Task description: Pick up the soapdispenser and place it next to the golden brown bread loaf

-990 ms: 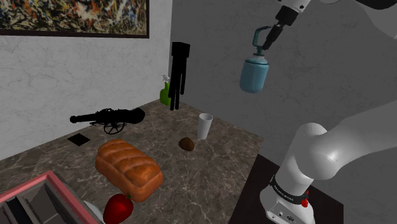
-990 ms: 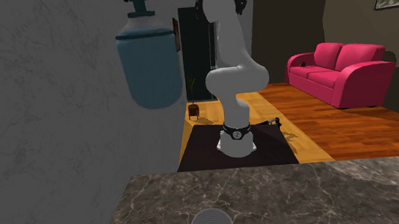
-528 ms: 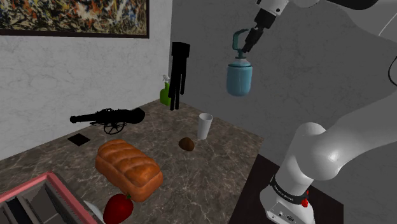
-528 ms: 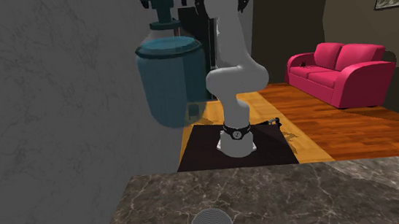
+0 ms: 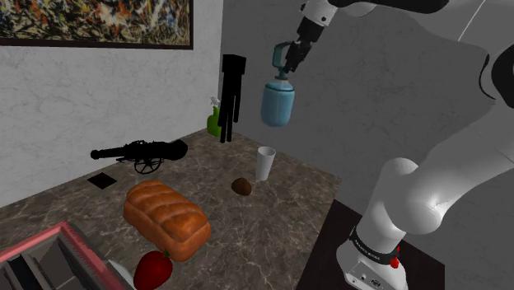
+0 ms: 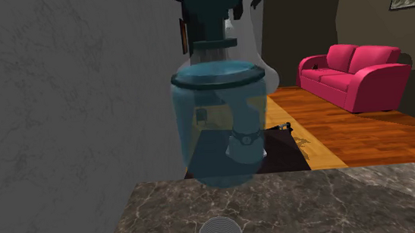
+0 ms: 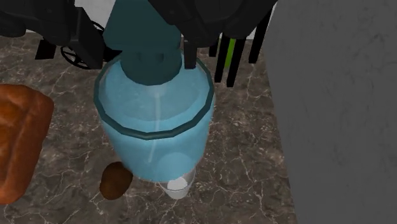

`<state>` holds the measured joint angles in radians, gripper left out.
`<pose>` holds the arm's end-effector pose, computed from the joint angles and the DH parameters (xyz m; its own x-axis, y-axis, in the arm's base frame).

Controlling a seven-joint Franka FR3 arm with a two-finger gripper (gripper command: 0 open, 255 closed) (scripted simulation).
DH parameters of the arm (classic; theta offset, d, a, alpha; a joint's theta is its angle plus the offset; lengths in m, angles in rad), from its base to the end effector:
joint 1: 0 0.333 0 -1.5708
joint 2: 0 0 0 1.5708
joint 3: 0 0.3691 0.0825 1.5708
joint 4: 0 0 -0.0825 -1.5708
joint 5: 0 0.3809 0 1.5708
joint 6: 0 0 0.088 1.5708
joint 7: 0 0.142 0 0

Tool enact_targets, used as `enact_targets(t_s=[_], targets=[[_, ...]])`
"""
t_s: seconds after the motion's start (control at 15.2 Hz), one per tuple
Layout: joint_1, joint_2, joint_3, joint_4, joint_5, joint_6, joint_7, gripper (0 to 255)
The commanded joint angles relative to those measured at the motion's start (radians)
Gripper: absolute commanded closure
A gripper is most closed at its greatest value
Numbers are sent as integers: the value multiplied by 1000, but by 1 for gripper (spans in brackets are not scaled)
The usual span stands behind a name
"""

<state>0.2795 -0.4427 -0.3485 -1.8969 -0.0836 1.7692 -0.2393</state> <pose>0.4190 -0.0812 0.7054 0.9397 0.1763 0.2929 0.1826 -0.9832 0.0061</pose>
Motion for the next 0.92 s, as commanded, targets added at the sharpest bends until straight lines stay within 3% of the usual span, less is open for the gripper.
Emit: enact_targets(t_s=[0.0,0.86], targets=[[14,44,14,12,12,32,27,255],[92,396,84,224,89,158,160,255]])
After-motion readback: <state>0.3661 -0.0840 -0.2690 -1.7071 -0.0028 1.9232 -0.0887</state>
